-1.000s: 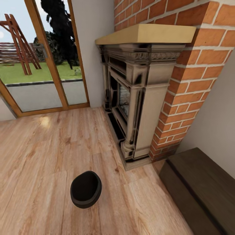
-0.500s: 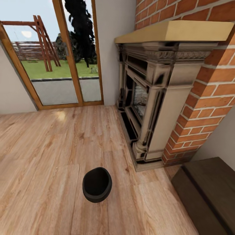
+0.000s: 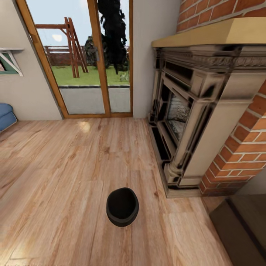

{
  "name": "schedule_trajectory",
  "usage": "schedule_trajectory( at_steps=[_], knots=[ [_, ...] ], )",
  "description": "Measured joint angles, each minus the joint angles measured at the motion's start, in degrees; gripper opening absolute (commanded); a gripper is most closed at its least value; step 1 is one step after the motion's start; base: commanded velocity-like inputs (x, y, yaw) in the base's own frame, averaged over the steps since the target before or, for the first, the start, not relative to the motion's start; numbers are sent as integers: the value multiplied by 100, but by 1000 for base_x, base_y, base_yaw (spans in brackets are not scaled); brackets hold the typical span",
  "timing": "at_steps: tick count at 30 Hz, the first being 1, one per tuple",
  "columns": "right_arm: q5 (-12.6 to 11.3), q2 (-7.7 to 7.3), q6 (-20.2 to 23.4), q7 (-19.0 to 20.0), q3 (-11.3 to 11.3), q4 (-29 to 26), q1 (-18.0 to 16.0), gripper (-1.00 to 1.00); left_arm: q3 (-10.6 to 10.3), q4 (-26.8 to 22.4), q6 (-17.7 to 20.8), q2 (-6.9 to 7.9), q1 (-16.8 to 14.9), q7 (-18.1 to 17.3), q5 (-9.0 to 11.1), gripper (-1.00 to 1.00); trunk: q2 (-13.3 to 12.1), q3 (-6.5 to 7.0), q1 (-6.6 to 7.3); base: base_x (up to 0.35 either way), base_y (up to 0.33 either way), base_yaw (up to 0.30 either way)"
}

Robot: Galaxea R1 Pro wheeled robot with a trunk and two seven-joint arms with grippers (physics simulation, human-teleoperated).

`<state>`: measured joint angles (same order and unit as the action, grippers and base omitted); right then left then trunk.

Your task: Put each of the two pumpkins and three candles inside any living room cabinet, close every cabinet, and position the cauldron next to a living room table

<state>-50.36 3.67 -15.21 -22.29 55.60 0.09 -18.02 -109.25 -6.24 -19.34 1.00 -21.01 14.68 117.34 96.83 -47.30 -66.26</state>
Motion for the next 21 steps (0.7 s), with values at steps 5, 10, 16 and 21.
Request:
schedule_trajectory(
  at_steps=[5,10,16,21],
  knots=[
    [-16,9,58,13,10,6,0,100,0,0,0,1,0,-14,-1,100,0,-4,0,257,161,30],
    [-18,25,98,31,19,17,6,100,0,0,0,-14,0,-17,-1,100,0,-4,0,307,97,2],
    [-4,23,88,306,27,18,79,100,0,0,0,-29,0,-17,-1,100,0,-4,0,314,85,0],
    [-2,49,79,330,22,1,87,100,0,0,0,-7,0,-17,0,100,0,-4,0,314,102,0]
  ],
)
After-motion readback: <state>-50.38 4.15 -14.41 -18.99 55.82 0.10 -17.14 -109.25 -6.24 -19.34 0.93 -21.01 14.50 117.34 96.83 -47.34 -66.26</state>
